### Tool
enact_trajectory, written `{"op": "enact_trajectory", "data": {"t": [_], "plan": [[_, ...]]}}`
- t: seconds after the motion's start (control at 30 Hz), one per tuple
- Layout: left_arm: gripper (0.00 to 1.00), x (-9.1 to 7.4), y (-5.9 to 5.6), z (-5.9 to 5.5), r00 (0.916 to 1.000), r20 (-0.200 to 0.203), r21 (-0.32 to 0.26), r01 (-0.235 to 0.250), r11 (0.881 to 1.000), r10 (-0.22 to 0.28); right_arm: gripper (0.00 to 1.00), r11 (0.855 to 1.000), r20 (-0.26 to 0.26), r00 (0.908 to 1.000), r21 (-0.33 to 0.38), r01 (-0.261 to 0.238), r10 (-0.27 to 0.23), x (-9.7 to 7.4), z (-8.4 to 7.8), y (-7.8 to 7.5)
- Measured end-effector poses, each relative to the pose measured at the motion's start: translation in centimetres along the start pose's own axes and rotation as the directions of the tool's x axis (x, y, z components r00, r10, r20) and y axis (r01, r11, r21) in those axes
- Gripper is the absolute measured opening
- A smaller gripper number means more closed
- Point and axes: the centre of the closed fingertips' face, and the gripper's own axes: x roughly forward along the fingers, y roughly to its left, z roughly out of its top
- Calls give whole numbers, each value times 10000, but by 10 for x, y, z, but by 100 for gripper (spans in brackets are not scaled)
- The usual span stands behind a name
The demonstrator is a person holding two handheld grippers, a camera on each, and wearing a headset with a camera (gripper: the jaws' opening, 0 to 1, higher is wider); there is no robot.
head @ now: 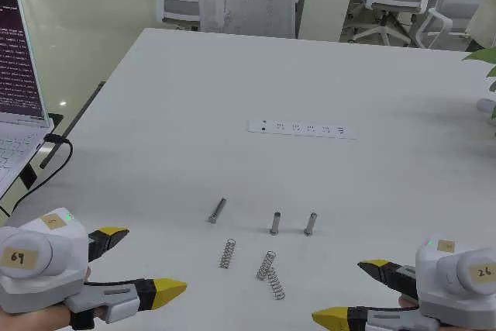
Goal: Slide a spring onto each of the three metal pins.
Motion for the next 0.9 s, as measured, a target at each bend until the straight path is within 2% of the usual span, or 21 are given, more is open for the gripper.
{"op": "enact_trajectory", "data": {"t": [0.4, 0.57, 0.9], "plan": [[78, 0, 0, 0, 9999, 106, -187, -71, 9998, 73, 82, 10000, -118, 9999, -6, 66, -66, 1, -2, 0], [78, 0, -5, 0, 9999, 112, -193, -87, 9998, 89, 81, 10000, -63, 9999, 34, 83, -83, 1, -1, -2], [78, -2, -1, 3, 9991, 234, -247, -337, 9991, 342, 82, 9999, -135, 9999, -134, -44, 42, 2, 1, -6]]}}
